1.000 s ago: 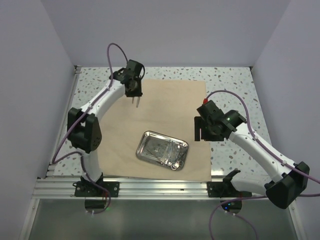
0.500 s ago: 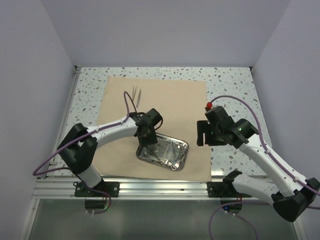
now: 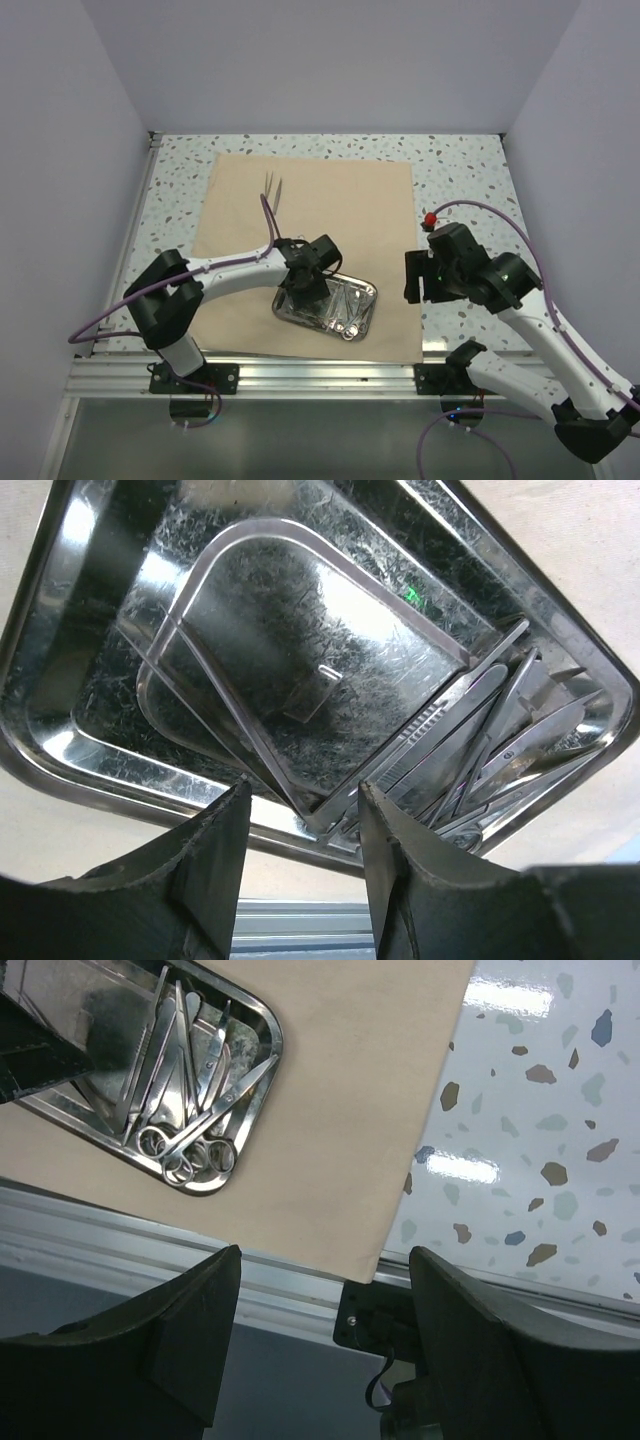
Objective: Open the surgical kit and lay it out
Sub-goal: Pick up the medical item from the container.
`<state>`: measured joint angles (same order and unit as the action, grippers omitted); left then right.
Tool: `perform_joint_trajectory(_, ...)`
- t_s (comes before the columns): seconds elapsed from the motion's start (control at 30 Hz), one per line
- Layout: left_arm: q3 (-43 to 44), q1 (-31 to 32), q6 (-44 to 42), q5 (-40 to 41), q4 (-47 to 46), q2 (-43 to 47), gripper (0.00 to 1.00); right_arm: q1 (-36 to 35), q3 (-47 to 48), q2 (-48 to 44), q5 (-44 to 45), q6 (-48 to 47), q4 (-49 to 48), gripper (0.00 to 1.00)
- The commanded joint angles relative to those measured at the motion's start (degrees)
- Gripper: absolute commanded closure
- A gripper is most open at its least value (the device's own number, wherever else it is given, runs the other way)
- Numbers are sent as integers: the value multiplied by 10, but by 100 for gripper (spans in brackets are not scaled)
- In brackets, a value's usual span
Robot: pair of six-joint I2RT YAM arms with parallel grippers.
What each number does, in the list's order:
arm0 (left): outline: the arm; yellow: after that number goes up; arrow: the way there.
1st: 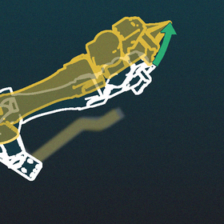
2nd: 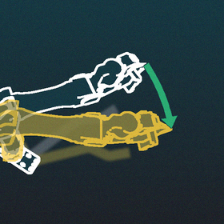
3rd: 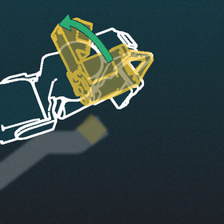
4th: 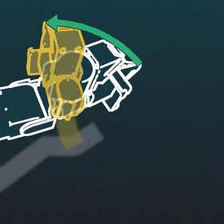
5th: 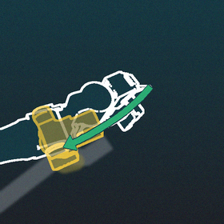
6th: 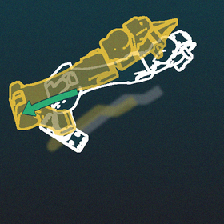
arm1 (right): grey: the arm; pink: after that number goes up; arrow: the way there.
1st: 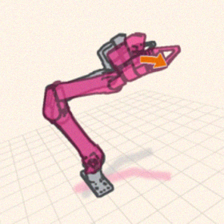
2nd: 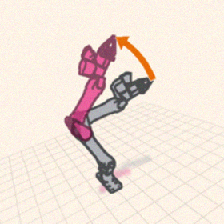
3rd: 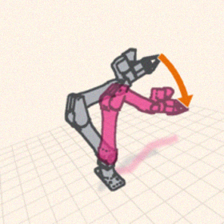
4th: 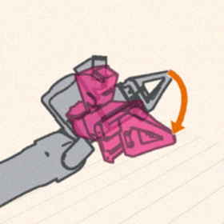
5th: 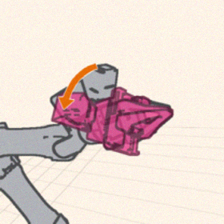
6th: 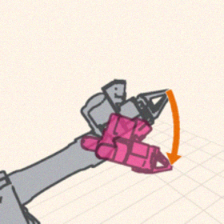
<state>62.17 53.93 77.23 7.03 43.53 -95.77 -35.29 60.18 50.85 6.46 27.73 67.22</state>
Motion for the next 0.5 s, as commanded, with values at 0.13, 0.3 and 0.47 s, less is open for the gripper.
perform_joint_trajectory(0.13, 2, 21, 54, 40, 16, 2, 49, 1, 17, -13, -10, -21, 20, 28)
perform_joint_trajectory(0.3, -17, 21, 59, 40, 6, -9, 50, 0, 16, -9, -14, -24, 17, 28)
perform_joint_trajectory(0.47, -22, 20, 45, 34, -13, -40, 56, 1, 15, -5, -17, -27, 15, 28)
